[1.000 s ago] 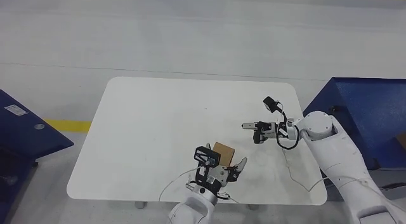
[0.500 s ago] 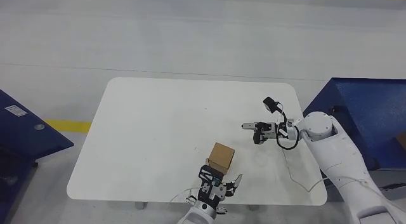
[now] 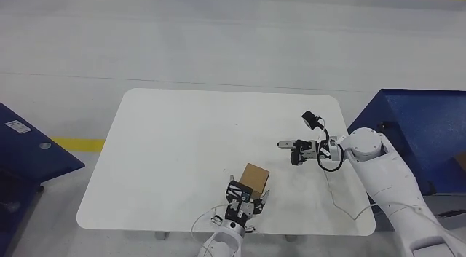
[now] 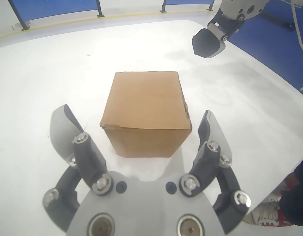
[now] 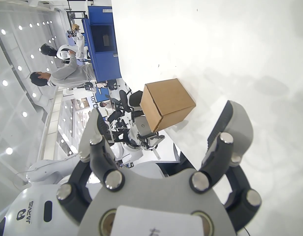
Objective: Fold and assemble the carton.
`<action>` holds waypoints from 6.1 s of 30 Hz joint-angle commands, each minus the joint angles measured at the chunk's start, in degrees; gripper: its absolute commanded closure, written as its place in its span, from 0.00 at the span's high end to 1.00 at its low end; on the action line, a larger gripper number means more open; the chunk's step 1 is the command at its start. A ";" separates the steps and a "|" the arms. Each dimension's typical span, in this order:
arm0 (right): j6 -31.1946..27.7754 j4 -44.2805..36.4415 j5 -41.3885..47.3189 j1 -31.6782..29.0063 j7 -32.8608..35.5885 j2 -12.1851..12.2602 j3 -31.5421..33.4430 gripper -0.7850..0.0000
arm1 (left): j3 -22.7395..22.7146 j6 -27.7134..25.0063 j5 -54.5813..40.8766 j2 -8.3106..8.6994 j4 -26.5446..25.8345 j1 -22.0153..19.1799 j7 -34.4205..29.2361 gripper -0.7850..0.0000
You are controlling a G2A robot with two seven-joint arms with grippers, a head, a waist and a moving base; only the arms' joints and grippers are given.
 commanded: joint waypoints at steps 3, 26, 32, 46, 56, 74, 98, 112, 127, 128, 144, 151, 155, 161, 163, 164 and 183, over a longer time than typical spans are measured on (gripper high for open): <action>0.00 0.00 0.00 0.00 0.00 0.00 0.00 1.00 | -0.43 -0.18 0.43 -0.16 0.94 -0.50 -0.25 1.00; 0.00 0.00 0.00 0.00 0.00 0.00 0.00 1.00 | -1.48 0.14 3.14 -1.14 3.06 -1.57 -2.39 1.00; 0.00 0.00 0.00 0.00 0.00 0.00 0.00 1.00 | -1.90 0.09 3.22 -1.39 3.35 -1.81 -2.91 1.00; 0.00 0.00 0.00 0.00 0.00 0.00 0.00 1.00 | -1.78 -2.58 3.24 -1.97 2.03 -1.88 -4.10 0.97; 0.00 0.00 0.00 0.00 0.00 0.00 0.00 1.00 | -2.76 -3.11 3.45 -2.05 1.70 -1.33 -3.77 0.49; 0.00 0.00 0.00 0.00 0.00 0.00 0.00 1.00 | -12.34 -20.87 -29.39 -1.75 -11.00 3.43 -9.60 0.00; -0.28 0.02 5.96 -3.21 -2.67 1.10 5.08 1.00 | -20.94 -24.39 -68.93 -1.26 1.99 -4.35 -31.73 0.51; -0.28 0.02 5.96 -3.21 -2.67 1.10 5.08 1.00 | -27.56 -24.37 -66.06 0.73 -4.06 -0.92 -25.84 1.00; -0.28 0.02 5.96 -3.21 -2.67 1.10 5.08 1.00 | -18.76 -20.70 -28.53 1.22 -17.90 4.11 -4.43 0.00; -0.28 0.02 5.96 -3.21 -2.67 1.10 5.08 1.00 | -18.76 -20.70 -28.53 1.22 -17.90 4.11 -4.43 0.00; -0.28 0.02 5.96 -3.21 -2.67 1.10 5.08 1.00 | -10.59 -18.33 -7.26 0.89 -14.99 -0.79 -3.07 0.00; -0.28 0.02 5.96 -3.21 -2.67 1.10 5.08 1.00 | -5.68 -9.09 6.27 0.01 -10.10 -3.24 0.63 0.00; -0.28 0.02 5.96 -3.21 -2.67 1.10 5.08 1.00 | -5.88 -8.13 6.23 -0.23 -9.69 -3.74 -0.37 0.00; -0.28 0.02 5.96 -3.21 -2.67 1.10 5.08 1.00 | -6.85 -7.19 6.63 -0.31 -9.75 -4.07 -5.54 0.00; -0.28 0.02 5.96 -3.21 -2.67 1.10 5.08 1.00 | -6.74 -7.24 8.18 -0.34 -8.72 -4.89 -9.15 0.00; -0.28 0.02 5.96 -3.21 -2.67 1.10 5.08 1.00 | -6.70 -7.00 8.29 -0.42 -8.02 -5.20 -11.11 0.00; -0.28 0.02 5.96 -3.21 -2.67 1.10 5.08 1.00 | -6.35 -6.35 7.75 -1.54 -5.05 -6.57 -18.52 0.00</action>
